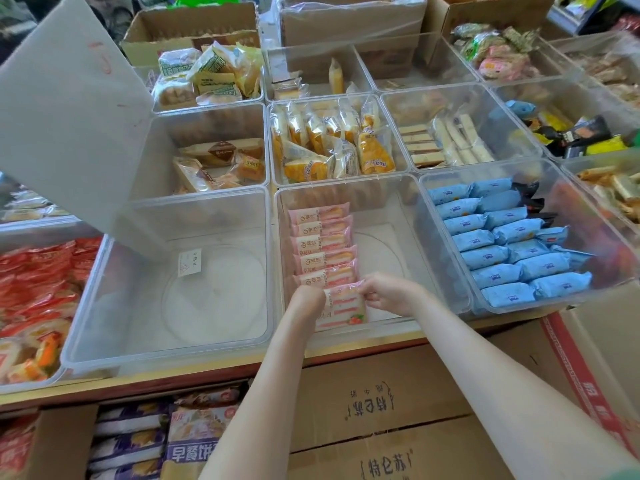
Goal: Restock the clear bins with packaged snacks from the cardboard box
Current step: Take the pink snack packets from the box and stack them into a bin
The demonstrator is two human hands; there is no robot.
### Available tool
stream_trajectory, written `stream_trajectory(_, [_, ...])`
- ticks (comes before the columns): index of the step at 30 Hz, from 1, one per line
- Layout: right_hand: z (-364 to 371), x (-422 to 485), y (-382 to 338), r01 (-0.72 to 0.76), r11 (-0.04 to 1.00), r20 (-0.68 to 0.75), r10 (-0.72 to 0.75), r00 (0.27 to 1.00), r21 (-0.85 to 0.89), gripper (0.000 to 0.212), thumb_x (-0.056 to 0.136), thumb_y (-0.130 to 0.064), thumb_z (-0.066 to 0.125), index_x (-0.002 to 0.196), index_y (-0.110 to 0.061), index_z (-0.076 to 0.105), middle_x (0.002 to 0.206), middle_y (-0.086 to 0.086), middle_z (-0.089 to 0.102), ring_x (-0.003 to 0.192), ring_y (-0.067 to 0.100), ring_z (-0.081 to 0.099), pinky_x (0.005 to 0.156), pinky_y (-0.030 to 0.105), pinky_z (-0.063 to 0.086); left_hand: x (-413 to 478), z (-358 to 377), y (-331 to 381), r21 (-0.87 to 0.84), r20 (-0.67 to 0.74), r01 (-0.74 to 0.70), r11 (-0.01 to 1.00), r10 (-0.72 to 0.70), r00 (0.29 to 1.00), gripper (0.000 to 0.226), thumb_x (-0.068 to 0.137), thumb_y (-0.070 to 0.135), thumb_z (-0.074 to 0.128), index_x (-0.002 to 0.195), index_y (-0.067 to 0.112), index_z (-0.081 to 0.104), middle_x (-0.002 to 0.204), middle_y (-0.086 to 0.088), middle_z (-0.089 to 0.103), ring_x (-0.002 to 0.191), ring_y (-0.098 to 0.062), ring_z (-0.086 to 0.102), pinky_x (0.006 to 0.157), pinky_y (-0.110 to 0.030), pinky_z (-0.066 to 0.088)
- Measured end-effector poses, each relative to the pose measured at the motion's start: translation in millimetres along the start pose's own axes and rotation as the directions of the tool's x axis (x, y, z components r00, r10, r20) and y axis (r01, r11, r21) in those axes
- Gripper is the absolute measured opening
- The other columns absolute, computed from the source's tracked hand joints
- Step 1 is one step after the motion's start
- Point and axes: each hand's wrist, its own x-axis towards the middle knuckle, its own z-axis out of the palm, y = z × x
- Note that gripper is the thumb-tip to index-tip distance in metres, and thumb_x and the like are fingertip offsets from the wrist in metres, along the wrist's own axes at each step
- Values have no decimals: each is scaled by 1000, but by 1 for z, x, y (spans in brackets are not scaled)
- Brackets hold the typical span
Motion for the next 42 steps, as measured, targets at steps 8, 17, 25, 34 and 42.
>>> stream_trajectory(8, [-15, -51, -8, 20, 770, -264, -243, 933, -638, 48, 96, -18, 40, 143, -9, 36, 149, 13, 37, 133, 28, 38, 103, 34, 34, -32, 9, 8, -81, -70, -77, 994, 71, 995, 53, 95, 15, 41, 145, 9, 24, 116, -7, 55, 80, -14, 51, 68, -29, 45])
stream_trajectory(17, [-93, -210, 23, 252, 702, -316, -571, 757, -666, 30, 96, -27, 50, 126, -26, 56, 122, -9, 58, 107, 6, 53, 84, 22, 40, -182, 117, 43, 171, 20, -683, 710, 690, 723, 36, 96, 20, 43, 131, 14, 50, 128, -2, 57, 112, -17, 55, 88, -25, 43])
stream_trajectory(25, [-199, -370, 161, 350, 714, -427, -664, 614, -607, 16, 92, -23, 60, 106, -24, 67, 95, -8, 69, 85, -2, 62, 84, 26, 50, -332, 274, 15, 124, 230, -896, 426, 866, 444, 23, 96, 20, 45, 115, 17, 58, 111, 2, 63, 96, -9, 55, 72, -14, 39])
stream_trajectory(34, [-304, -395, 316, 14, 813, -506, -375, 777, -581, 27, 89, -19, 58, 115, -18, 63, 117, 3, 63, 101, 15, 57, 82, 25, 47, -329, 447, -14, 419, 458, -673, 609, 498, 736, 37, 94, 16, 48, 130, 17, 53, 127, -9, 57, 113, -27, 58, 95, -35, 50])
stream_trajectory(42, [-342, -338, 338, -42, 825, -399, -227, 888, -563, 41, 90, -30, 59, 129, -19, 53, 130, 4, 54, 112, 19, 53, 93, 31, 45, -263, 466, -46, 492, 213, -346, 799, 275, 938, 45, 101, 27, 42, 140, 5, 41, 137, -12, 50, 123, -27, 51, 95, -28, 42])
